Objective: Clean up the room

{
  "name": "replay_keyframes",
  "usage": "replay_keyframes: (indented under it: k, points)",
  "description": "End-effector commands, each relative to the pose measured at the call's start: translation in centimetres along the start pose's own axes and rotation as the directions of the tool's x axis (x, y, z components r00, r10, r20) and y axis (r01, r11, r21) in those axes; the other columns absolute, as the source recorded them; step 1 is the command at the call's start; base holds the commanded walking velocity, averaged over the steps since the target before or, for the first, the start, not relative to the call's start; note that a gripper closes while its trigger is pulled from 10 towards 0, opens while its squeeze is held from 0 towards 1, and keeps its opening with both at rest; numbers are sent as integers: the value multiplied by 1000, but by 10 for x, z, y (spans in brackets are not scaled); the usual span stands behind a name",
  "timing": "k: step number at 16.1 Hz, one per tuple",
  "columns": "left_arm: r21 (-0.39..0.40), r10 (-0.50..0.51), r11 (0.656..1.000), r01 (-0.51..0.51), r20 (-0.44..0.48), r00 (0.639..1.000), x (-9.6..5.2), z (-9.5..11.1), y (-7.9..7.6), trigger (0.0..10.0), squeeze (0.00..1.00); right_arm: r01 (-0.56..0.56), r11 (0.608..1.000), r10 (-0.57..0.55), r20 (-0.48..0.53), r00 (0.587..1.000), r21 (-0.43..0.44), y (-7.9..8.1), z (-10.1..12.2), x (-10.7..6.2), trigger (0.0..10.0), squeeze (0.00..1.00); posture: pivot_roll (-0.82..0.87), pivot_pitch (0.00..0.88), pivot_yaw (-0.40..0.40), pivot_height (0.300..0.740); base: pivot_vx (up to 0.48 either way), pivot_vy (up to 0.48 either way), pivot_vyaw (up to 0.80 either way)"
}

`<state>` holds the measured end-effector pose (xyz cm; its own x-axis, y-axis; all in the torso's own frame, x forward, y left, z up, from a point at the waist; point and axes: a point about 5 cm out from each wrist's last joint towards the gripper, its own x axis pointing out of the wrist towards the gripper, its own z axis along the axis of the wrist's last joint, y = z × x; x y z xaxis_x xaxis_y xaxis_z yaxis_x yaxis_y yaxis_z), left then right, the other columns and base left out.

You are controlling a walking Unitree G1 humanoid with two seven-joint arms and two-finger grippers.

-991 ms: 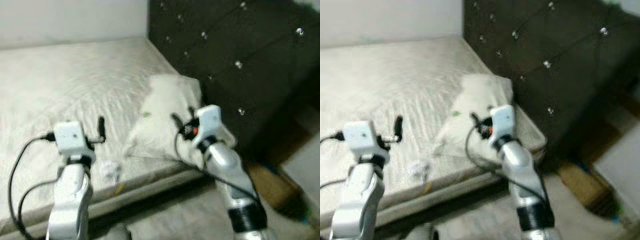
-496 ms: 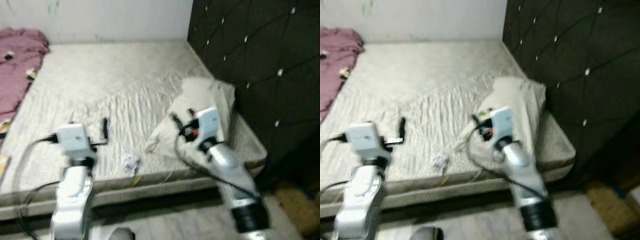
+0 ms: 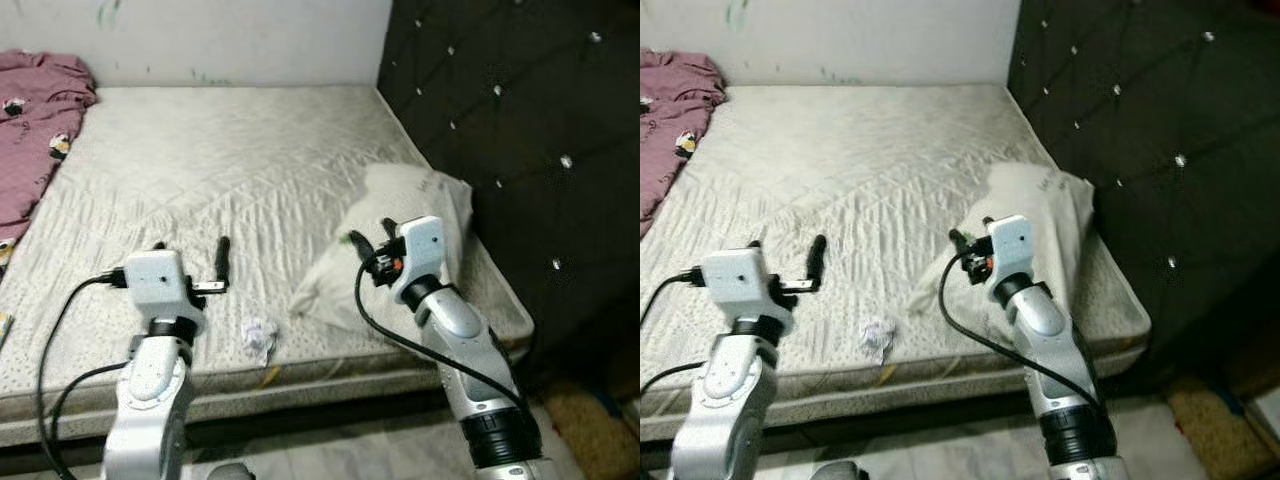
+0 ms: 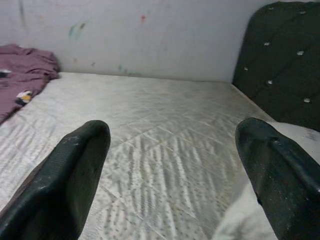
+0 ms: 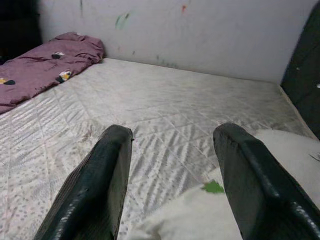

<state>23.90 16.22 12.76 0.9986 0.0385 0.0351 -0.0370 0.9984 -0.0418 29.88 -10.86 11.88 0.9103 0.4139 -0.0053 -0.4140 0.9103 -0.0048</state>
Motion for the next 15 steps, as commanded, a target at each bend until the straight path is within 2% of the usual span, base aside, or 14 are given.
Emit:
replay_keyframes:
  k: [1, 3, 5, 9, 13, 15]
  points:
    - [-4, -5, 1000, 5, 11, 1000, 1, 2, -2, 10000, 0, 13, 1000, -13, -5, 1000, -12, -5, 0, -1, 10000, 0, 8, 0, -75, 740, 352, 0, 0]
    - [-1, 4, 1000, -4, 9, 1000, 2, 2, -2, 10000, 0, 12, 1000, -12, -2, 1000, -10, -5, 1, 1, 10000, 0, 7, 0, -71, 740, 287, 0, 0]
    - [25, 68, 997, -67, -13, 998, 3, -1, 1, 10000, 0, 19, 1000, -19, 2, 1000, -7, -5, 2, 2, 10000, 0, 7, 0, -70, 740, 0, 0, 0]
    - [-8, 62, 998, -62, -21, 998, 5, -2, 3, 10000, 0, 12, 1000, -12, 5, 1000, -19, -4, 2, 1, 10000, 0, 4, 0, -72, 740, 0, 0, 105]
    - [-21, 53, 998, -53, -28, 998, 7, -2, 3, 10000, 0, 18, 1000, -18, 4, 1000, -15, -5, 2, 2, 10000, 0, 5, 0, -68, 740, 0, 480, 781]
    - [-24, 54, 998, -54, -29, 998, 8, -1, 4, 10000, 0, 20, 1000, -19, 10, 1000, -10, -5, 3, 5, 10000, 0, 3, 0, -60, 740, 0, 480, 259]
